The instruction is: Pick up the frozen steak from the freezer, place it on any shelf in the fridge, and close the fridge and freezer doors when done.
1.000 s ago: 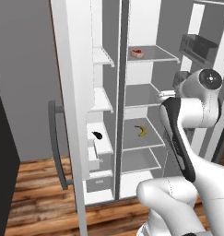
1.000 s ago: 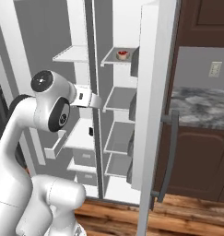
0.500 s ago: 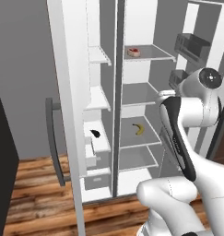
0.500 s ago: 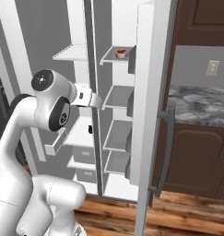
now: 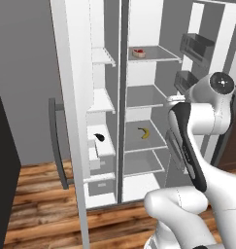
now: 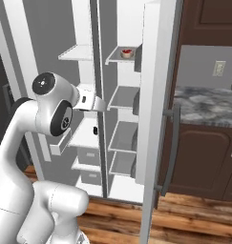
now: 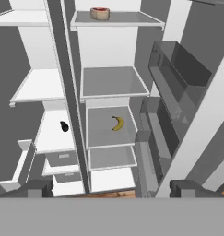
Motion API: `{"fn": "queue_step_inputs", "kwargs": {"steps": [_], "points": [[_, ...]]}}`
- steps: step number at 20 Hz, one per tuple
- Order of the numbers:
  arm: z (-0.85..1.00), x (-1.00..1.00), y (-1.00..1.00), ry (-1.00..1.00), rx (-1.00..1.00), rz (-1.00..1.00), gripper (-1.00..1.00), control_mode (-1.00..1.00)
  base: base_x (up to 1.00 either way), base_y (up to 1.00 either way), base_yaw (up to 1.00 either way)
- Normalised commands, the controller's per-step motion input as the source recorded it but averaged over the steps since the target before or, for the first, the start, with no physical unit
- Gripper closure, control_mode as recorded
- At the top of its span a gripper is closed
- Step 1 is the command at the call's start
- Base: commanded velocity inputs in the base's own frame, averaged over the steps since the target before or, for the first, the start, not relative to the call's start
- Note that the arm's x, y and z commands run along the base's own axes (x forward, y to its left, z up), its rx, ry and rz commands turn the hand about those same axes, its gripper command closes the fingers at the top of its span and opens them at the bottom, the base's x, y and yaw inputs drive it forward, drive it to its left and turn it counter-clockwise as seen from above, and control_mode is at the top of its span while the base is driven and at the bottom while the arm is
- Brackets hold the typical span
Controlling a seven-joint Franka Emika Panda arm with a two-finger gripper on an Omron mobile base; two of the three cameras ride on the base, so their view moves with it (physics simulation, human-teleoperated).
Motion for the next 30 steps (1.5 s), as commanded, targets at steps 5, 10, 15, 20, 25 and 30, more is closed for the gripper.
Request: {"fn": "queue_step_inputs", "kwargs": {"steps": [5,10,15,20,25,30], "points": [[0.00,0.00,0.00,0.00,0.00,0.00,-1.00,1.00,0.10,0.00,0.00],[0.00,0.00,0.00,0.00,0.00,0.00,-1.00,1.00,0.13,0.00,0.00],[0.00,0.00,0.00,0.00,0.00,0.00,-1.00,1.00,0.24,0.00,0.00],[0.00,0.00,0.00,0.00,0.00,0.00,-1.00,1.00,0.32,0.00,0.00],[0.00,0.00,0.00,0.00,0.00,0.00,-1.00,1.00,0.30,0.00,0.00],[0.00,0.00,0.00,0.00,0.00,0.00,-1.00,1.00,0.28,0.00,0.00]]}}
